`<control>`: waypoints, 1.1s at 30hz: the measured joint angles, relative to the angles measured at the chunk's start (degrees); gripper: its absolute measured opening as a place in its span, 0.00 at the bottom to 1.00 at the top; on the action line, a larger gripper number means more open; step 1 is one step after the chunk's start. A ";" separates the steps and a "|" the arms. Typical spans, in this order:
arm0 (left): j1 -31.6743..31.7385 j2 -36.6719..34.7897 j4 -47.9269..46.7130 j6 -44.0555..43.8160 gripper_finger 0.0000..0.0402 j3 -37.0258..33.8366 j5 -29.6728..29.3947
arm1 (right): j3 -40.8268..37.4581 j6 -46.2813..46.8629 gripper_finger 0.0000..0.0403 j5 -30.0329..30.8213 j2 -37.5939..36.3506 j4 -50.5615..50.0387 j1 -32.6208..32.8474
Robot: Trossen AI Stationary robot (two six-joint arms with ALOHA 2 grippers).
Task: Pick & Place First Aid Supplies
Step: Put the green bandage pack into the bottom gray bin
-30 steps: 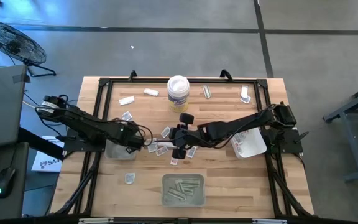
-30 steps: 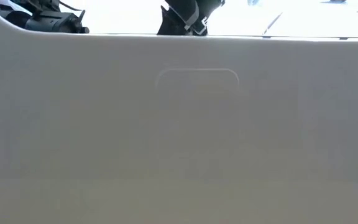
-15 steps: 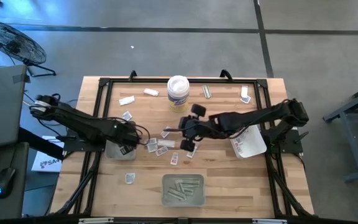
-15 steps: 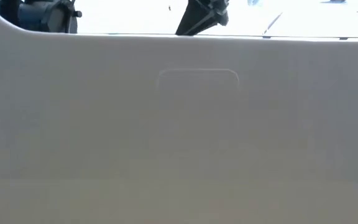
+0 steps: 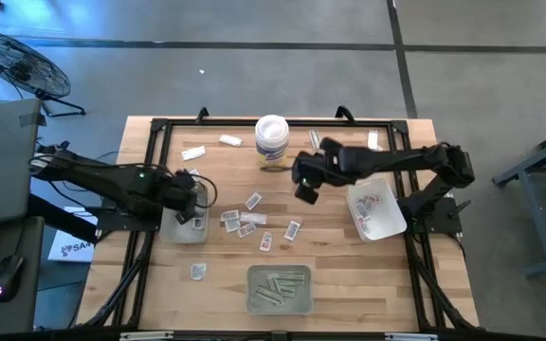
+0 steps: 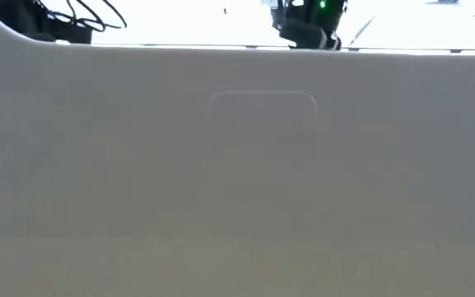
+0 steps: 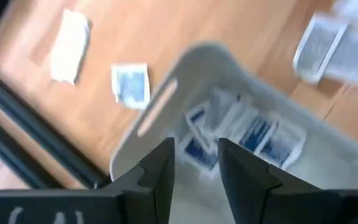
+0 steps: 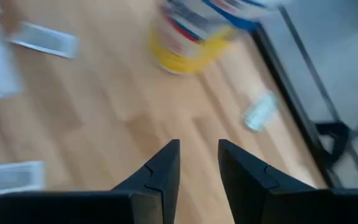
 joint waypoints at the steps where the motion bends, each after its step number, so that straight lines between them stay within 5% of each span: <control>1: 0.00 -0.97 0.33 0.00 0.30 0.00 -1.38 | 0.00 -0.17 0.25 0.20 0.00 -1.05 -1.36; 8: 0.00 -5.50 1.35 -0.42 0.30 0.02 -8.40 | 0.00 -12.40 0.25 0.57 0.02 -4.23 -11.79; 14: 0.00 -6.45 1.97 -0.50 0.30 -2.26 -7.44 | -0.13 -23.13 0.20 -9.74 0.02 -3.07 -19.30; 21: 0.00 -6.47 3.15 -3.76 0.30 -7.76 -6.25 | -13.43 -27.26 0.16 -21.16 -2.30 12.82 -25.47; 27: -0.02 -6.45 5.63 -2.97 0.30 -8.13 -5.09 | -28.54 -27.93 0.14 -21.13 -2.96 31.36 -29.10; 33: -0.01 -6.35 6.49 -2.86 0.30 -8.13 -6.21 | -33.60 -29.03 0.16 -29.51 -2.40 42.51 -33.77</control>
